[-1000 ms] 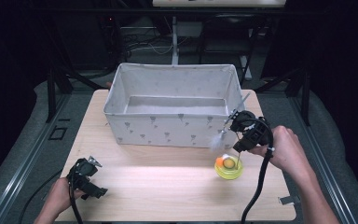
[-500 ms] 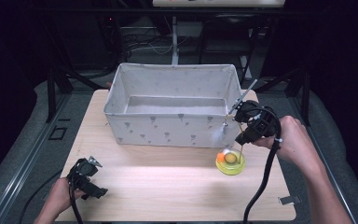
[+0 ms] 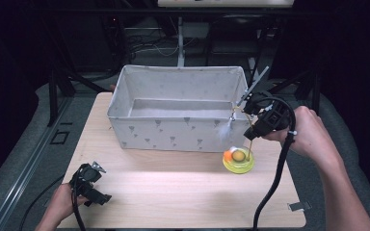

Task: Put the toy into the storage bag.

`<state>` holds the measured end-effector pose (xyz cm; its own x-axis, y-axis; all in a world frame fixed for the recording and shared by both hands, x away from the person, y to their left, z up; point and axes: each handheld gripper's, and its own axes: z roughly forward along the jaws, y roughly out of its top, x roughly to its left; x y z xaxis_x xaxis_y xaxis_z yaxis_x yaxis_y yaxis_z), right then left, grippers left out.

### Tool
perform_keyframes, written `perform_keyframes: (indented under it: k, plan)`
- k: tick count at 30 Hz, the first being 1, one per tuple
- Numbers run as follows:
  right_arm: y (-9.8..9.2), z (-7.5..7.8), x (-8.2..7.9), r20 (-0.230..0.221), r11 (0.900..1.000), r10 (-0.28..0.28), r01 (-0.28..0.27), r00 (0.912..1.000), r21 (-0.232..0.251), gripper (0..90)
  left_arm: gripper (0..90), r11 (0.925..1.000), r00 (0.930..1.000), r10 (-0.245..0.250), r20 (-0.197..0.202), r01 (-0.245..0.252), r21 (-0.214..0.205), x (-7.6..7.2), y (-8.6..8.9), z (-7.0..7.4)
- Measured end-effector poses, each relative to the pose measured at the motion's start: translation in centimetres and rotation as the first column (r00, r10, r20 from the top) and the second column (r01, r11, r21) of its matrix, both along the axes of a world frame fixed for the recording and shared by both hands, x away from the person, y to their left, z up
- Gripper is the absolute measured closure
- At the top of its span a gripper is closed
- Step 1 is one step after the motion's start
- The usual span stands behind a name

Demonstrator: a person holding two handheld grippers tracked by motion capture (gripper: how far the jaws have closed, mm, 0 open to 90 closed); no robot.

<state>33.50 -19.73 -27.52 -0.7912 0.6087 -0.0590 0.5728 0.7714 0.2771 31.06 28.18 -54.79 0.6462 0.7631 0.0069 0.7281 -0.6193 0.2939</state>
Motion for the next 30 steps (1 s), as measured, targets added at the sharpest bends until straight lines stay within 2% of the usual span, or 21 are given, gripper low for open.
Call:
perform_keyframes:
  k: [8, 21, 30]
  plan:
    - [0.2, 1.1, 0.3, -0.002, 0.9999, 0.008, -0.008, 1.0, -0.01, 87.7, 3.4, 1.0, 1.0, 0.001, -0.004, -0.001, 0.002, 0.0, 0.0, 0.0]
    - [0.4, 2.6, 0.8, 0.003, 0.9999, 0.012, -0.012, 0.9999, 0.008, 87.7, 3.4, 1.0, 1.0, 0.001, -0.003, -0.001, 0.001, 0.0, 0.0, 0.0]
    - [0.4, 4.1, 1.5, 0.003, 0.9997, 0.013, -0.013, 0.9999, 0.02, 87.7, 3.4, 1.0, 1.0, 0.001, 0.001, -0.001, 0.005, -0.1, 0.0, 0.0]
